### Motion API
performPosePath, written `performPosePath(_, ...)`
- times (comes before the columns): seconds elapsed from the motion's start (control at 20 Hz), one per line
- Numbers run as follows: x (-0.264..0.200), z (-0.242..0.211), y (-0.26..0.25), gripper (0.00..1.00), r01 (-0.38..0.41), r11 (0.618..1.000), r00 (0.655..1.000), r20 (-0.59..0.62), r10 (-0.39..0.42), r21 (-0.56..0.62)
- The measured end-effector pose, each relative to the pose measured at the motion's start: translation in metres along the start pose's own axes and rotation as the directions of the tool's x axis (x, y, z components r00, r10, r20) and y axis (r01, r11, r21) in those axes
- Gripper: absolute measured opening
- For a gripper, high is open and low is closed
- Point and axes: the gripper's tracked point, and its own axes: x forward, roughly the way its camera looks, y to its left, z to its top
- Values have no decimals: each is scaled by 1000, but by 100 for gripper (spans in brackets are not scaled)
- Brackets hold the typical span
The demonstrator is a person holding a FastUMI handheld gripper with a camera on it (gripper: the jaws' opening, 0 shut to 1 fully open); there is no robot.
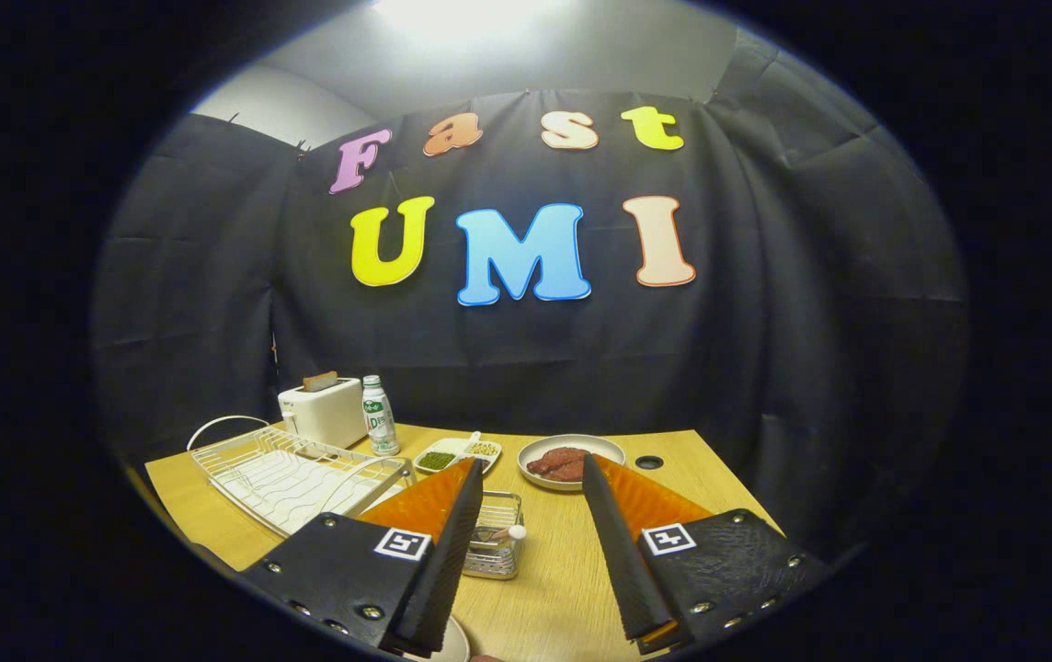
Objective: Take the plate from the dish rack, then take the spoon from the basket and place it into the plate.
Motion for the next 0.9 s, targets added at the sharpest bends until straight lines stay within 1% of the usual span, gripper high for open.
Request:
performPosePath(0.1, 9, -13, -6, 69, 5, 999, 999, 37, -3, -52)
performPosePath(0.15, 12, -21, -5, 69, 4, 998, 999, 35, -2, -62)
performPosePath(0.65, 66, -78, 5, 69, -22, 999, 1000, -1, 22, 49)
performPosePath(0.7, 69, -82, 10, 67, -40, 997, 999, -5, 40, 60)
performPosePath(0.8, 72, -87, 10, 63, -50, 998, 999, -11, 51, 49)
performPosePath(0.85, 74, -86, 15, 54, -63, 997, 998, -8, 63, 48)
performPosePath(0.9, 73, -81, 19, 30, -72, 996, 997, -5, 73, 56)
